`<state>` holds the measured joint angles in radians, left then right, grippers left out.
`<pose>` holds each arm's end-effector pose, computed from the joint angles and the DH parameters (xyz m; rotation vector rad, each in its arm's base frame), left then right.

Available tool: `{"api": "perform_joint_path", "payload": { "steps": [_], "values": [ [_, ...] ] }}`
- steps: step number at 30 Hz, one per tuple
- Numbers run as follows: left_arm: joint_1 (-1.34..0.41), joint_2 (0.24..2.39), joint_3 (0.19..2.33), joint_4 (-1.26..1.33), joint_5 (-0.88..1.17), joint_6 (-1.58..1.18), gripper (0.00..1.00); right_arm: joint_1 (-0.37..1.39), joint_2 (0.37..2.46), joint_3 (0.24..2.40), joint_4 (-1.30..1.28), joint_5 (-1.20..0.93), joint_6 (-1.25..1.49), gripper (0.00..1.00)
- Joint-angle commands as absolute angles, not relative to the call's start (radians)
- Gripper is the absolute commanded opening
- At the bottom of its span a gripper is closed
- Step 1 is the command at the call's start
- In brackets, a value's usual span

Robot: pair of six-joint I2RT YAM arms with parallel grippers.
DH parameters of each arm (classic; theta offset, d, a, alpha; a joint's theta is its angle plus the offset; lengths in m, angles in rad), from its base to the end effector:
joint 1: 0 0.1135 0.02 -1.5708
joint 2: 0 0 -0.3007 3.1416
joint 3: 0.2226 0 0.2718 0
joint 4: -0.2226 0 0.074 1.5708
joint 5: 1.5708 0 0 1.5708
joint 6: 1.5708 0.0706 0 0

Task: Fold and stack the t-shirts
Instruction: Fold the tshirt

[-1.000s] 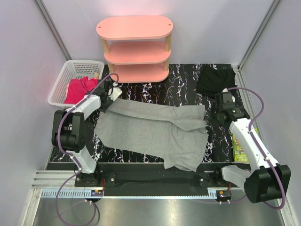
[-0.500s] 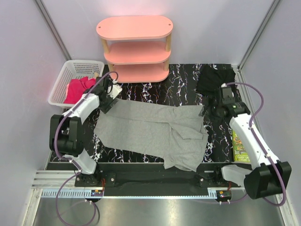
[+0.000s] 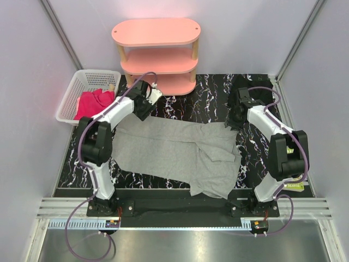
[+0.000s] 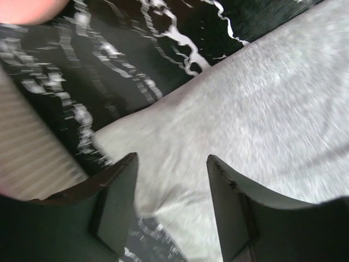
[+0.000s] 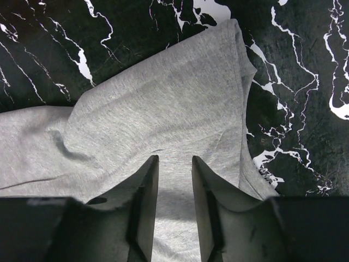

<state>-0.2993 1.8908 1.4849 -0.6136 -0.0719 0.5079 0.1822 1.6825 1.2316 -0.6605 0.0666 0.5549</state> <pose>0.4386 -0.1300 0.2264 0.9951 2.3974 0.1693 0.3768 0.0646 0.2213 0.5182 2.6356 0.1428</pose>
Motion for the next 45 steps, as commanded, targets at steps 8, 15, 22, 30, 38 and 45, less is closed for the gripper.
{"api": "perform_joint_path", "payload": {
  "steps": [8, 15, 22, 30, 38, 45],
  "values": [
    [-0.285, 2.006, 1.499, -0.574, -0.08, 0.469, 0.56, 0.166, 1.828, 1.265, -0.557, 0.061, 0.603, 0.36],
    [-0.246, 1.994, 1.448, -0.545, -0.094, 0.486, 0.54, 0.14, 1.966, 1.31, -0.542, 0.035, 0.615, 0.33],
    [-0.199, 1.973, 1.401, -0.519, -0.094, 0.499, 0.54, 0.094, 1.869, 1.142, -0.542, 0.054, 0.618, 0.32],
    [-0.156, 1.916, 1.304, -0.477, -0.075, 0.502, 0.52, 0.057, 1.832, 1.091, -0.543, 0.066, 0.595, 0.32],
    [-0.202, 1.882, 1.374, -0.52, -0.031, 0.46, 0.52, 0.046, 1.962, 1.353, -0.58, 0.071, 0.569, 0.29],
    [-0.216, 1.974, 1.495, -0.546, -0.041, 0.446, 0.53, -0.021, 2.086, 1.586, -0.67, 0.055, 0.574, 0.28]
  ]
}}
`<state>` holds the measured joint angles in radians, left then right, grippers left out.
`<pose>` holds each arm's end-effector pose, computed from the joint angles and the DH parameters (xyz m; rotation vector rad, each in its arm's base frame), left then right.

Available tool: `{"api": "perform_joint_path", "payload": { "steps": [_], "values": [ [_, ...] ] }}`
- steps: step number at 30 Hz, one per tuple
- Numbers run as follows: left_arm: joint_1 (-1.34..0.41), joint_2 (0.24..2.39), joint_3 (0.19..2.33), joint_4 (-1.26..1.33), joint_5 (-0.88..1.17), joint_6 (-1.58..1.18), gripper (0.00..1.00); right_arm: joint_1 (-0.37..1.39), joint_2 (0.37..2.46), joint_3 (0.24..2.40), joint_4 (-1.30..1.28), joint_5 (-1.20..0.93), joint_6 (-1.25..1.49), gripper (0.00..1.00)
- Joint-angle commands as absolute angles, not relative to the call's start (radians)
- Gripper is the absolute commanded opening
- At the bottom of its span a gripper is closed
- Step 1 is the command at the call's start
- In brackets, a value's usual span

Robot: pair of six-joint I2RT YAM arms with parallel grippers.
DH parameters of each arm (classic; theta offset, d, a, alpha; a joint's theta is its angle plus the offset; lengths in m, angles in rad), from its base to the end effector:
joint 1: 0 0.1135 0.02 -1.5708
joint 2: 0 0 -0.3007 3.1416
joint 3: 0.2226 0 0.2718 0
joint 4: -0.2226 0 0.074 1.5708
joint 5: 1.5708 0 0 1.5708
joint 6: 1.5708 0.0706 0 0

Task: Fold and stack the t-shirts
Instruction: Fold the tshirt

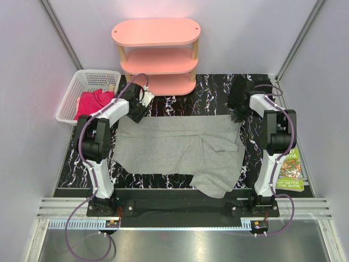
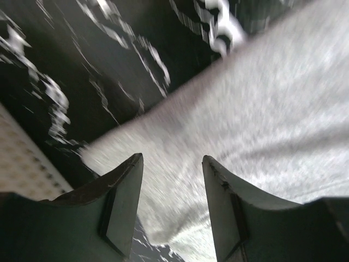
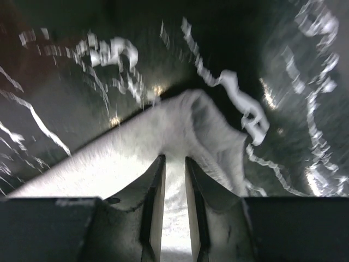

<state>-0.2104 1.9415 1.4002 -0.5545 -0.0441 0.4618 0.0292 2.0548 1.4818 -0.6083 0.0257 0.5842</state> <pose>0.4438 -0.0916 0.1801 0.8679 2.5275 0.1396 0.4700 0.0119 0.1526 0.7628 2.6522 0.1305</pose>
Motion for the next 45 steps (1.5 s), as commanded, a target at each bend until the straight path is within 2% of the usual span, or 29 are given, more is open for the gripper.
{"api": "perform_joint_path", "payload": {
  "steps": [1, 6, 10, 13, 17, 21, 29, 37, 45],
  "values": [
    [-0.216, 1.988, 1.528, -0.548, -0.06, 0.448, 0.53, -0.026, 2.094, 1.603, -0.678, 0.054, 0.572, 0.28],
    [-0.212, 2.078, 1.64, -0.563, -0.109, 0.462, 0.52, -0.032, 2.135, 1.733, -0.73, 0.017, 0.561, 0.3],
    [-0.212, 2.048, 1.698, -0.624, -0.083, 0.439, 0.51, -0.026, 2.088, 1.786, -0.77, -0.035, 0.557, 0.32],
    [-0.238, 1.898, 1.587, -0.638, -0.061, 0.445, 0.52, -0.006, 1.964, 1.753, -0.772, -0.043, 0.546, 0.33],
    [-0.25, 1.677, 1.405, -0.65, -0.032, 0.44, 0.54, 0.122, 1.812, 1.657, -0.765, -0.072, 0.538, 0.34],
    [-0.25, 1.586, 1.254, -0.66, -0.006, 0.428, 0.54, 0.222, 1.747, 1.497, -0.718, -0.119, 0.543, 0.34],
    [-0.233, 1.764, 1.272, -0.635, -0.089, 0.414, 0.52, 0.232, 1.853, 1.457, -0.672, -0.095, 0.525, 0.33],
    [-0.233, 1.959, 1.433, -0.676, -0.172, 0.394, 0.51, 0.21, 1.963, 1.535, -0.672, -0.057, 0.521, 0.3],
    [-0.232, 1.991, 1.45, -0.684, -0.187, 0.41, 0.5, 0.172, 2.045, 1.517, -0.672, -0.064, 0.546, 0.28]
  ]
}}
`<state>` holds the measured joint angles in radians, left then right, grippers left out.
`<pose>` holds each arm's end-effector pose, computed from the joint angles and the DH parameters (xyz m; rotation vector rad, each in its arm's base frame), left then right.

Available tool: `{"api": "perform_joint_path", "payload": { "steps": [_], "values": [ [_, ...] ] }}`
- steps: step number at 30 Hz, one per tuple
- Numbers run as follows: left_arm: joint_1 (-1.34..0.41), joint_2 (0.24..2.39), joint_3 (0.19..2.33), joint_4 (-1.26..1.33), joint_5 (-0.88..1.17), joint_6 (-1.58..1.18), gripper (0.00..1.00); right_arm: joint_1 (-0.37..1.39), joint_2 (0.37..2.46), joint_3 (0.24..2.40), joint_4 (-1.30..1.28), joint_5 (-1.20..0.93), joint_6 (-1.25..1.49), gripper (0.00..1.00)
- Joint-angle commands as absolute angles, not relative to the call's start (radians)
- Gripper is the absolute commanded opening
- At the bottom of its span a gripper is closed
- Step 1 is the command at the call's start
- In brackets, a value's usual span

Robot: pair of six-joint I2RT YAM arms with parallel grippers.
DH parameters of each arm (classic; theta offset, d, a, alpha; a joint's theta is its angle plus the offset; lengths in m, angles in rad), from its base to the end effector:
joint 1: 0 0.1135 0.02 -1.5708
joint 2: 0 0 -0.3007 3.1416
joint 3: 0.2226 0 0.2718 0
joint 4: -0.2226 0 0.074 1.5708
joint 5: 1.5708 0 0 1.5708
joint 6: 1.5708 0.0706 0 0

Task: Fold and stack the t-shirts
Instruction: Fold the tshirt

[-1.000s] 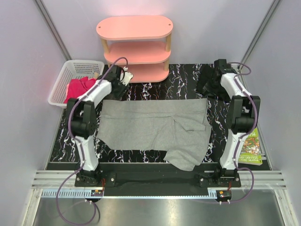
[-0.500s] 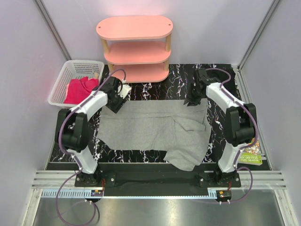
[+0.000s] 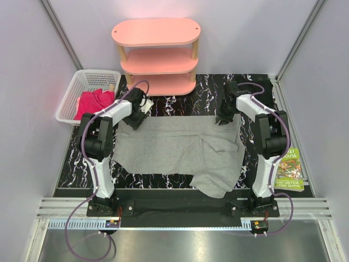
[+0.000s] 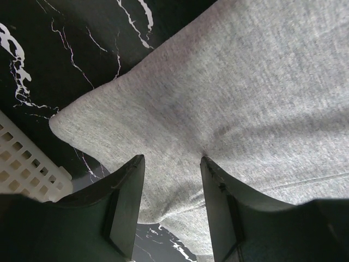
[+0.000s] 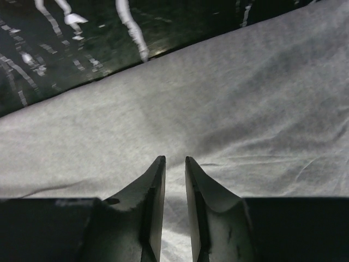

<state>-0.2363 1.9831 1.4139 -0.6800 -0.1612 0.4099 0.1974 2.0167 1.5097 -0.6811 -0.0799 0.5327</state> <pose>0.4319 -0.0924 0.1604 0.8614 2.6890 0.2669 0.4544 0.0966 0.1746 0.4454 2.7616 0.2979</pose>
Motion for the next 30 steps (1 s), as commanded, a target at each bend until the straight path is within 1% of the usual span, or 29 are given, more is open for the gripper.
{"api": "perform_joint_path", "payload": {
  "steps": [1, 4, 8, 14, 20, 23, 26, 30],
  "values": [
    [-0.232, 1.996, 1.45, -0.684, -0.187, 0.411, 0.5, 0.16, 2.043, 1.511, -0.672, -0.069, 0.548, 0.28],
    [-0.227, 2.006, 1.451, -0.677, -0.189, 0.413, 0.5, 0.146, 2.037, 1.494, -0.67, -0.064, 0.546, 0.28],
    [-0.225, 2.051, 1.48, -0.675, -0.195, 0.41, 0.5, 0.12, 2.084, 1.54, -0.67, -0.087, 0.548, 0.28],
    [-0.225, 2.135, 1.586, -0.69, -0.215, 0.4, 0.5, 0.114, 2.183, 1.635, -0.68, -0.115, 0.566, 0.28],
    [-0.206, 2.215, 1.742, -0.764, -0.201, 0.394, 0.5, 0.112, 2.246, 1.718, -0.684, -0.143, 0.581, 0.27],
    [-0.203, 2.233, 1.775, -0.767, -0.212, 0.399, 0.5, 0.109, 2.282, 1.788, -0.702, -0.135, 0.575, 0.27],
    [-0.201, 2.243, 1.786, -0.775, -0.221, 0.396, 0.49, 0.095, 2.325, 1.874, -0.733, -0.133, 0.569, 0.27],
    [-0.192, 2.197, 1.734, -0.767, -0.225, 0.396, 0.49, 0.083, 2.352, 1.959, -0.767, -0.114, 0.555, 0.27]
  ]
}}
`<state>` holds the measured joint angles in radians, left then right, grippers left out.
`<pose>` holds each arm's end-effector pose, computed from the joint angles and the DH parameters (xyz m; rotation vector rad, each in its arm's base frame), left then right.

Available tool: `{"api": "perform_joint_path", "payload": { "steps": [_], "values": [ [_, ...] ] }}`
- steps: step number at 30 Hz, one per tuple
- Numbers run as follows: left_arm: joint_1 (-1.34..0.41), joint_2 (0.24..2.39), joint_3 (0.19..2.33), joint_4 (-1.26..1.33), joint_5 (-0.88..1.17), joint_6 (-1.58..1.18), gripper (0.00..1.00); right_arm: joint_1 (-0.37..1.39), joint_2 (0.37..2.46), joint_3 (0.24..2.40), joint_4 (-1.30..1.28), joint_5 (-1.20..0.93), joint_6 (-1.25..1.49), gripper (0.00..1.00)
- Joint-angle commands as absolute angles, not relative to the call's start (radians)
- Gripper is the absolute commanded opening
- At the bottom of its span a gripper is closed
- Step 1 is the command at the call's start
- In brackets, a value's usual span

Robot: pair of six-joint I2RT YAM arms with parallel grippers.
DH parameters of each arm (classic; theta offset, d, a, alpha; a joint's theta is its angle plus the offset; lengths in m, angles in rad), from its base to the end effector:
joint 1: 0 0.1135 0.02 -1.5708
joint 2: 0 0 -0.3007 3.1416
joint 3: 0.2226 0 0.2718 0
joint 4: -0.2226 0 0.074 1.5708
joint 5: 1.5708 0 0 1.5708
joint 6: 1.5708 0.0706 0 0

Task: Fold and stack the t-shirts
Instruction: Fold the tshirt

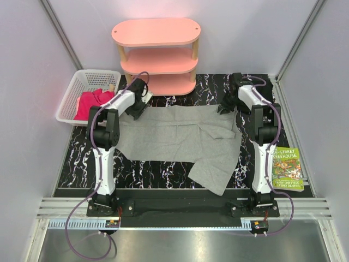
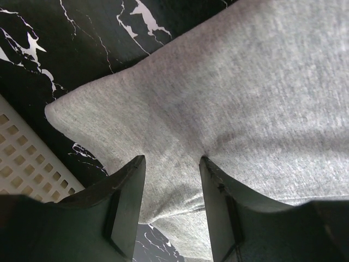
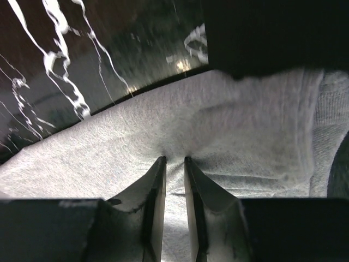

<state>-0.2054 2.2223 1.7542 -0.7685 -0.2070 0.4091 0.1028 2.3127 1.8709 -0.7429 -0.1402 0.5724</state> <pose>0.5051 -0.0904 0.1514 0.8033 2.6944 0.3387 0.5388 0.0655 0.1428 0.6142 2.7326 0.3668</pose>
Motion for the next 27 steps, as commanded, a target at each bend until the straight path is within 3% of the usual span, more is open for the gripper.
{"api": "perform_joint_path", "payload": {
  "steps": [1, 6, 13, 18, 22, 27],
  "values": [
    [-0.187, 2.185, 1.72, -0.764, -0.225, 0.397, 0.49, 0.08, 2.356, 1.991, -0.785, -0.115, 0.554, 0.28],
    [-0.178, 2.003, 1.672, -0.767, -0.227, 0.414, 0.5, 0.09, 2.28, 2.007, -0.798, -0.147, 0.537, 0.36],
    [-0.178, 1.619, 1.582, -0.853, -0.147, 0.445, 0.6, 0.185, 1.927, 1.869, -0.807, -0.081, 0.506, 0.43],
    [-0.189, 1.289, 1.196, -0.853, -0.101, 0.581, 0.57, 0.304, 1.694, 1.625, -0.804, -0.026, 0.479, 0.43],
    [-0.196, 1.154, 0.877, -0.848, -0.115, 0.676, 0.54, 0.425, 1.546, 1.34, -0.798, -0.025, 0.468, 0.42],
    [-0.199, 1.111, 0.75, -0.736, -0.137, 0.709, 0.52, 0.534, 1.477, 1.134, -0.788, -0.012, 0.492, 0.4]
  ]
}}
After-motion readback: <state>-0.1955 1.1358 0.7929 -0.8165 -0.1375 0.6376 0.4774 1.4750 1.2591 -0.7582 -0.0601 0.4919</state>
